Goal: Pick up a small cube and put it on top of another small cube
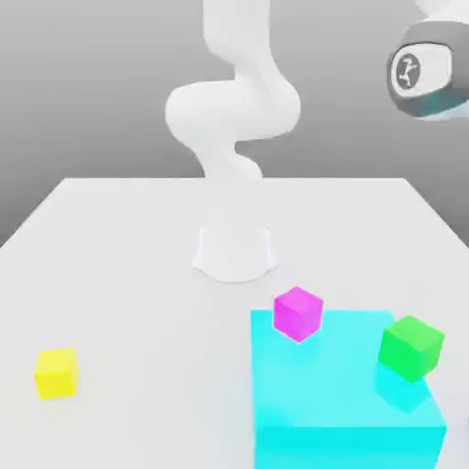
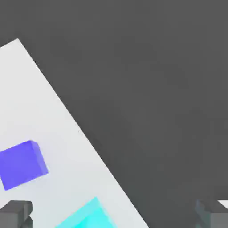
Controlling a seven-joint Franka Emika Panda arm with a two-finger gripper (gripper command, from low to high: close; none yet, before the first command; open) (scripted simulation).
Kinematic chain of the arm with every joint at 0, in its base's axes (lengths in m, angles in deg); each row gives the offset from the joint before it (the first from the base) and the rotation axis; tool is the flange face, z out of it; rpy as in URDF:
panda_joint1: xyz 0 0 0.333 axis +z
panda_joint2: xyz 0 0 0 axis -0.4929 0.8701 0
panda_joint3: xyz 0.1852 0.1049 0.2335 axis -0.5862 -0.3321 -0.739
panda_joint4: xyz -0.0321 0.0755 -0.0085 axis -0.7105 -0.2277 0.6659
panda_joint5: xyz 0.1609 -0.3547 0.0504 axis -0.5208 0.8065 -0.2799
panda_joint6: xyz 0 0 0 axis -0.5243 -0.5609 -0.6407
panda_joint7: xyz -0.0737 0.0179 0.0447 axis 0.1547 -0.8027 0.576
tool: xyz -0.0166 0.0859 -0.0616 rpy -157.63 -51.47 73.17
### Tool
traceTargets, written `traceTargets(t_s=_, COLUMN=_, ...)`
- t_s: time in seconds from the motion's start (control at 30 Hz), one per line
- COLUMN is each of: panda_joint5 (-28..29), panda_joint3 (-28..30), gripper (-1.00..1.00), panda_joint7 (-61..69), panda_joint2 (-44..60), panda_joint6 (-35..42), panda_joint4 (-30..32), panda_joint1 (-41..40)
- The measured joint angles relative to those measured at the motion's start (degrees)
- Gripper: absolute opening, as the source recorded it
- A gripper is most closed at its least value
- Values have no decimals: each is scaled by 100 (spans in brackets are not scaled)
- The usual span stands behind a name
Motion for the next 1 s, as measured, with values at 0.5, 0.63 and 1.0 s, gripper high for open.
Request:
traceTargets(t_s=0.5, panda_joint5=773, panda_joint3=-34, gripper=-100, panda_joint7=312, panda_joint2=2283, panda_joint6=-897, panda_joint4=-355, panda_joint1=652)
traceTargets(t_s=0.63, panda_joint5=739, panda_joint3=-66, gripper=-100, panda_joint7=340, panda_joint2=2174, panda_joint6=-809, panda_joint4=-329, panda_joint1=632)
traceTargets(t_s=1.0, panda_joint5=-81, panda_joint3=-179, gripper=-100, panda_joint7=616, panda_joint2=-70, panda_joint6=417, panda_joint4=627, panda_joint1=170)
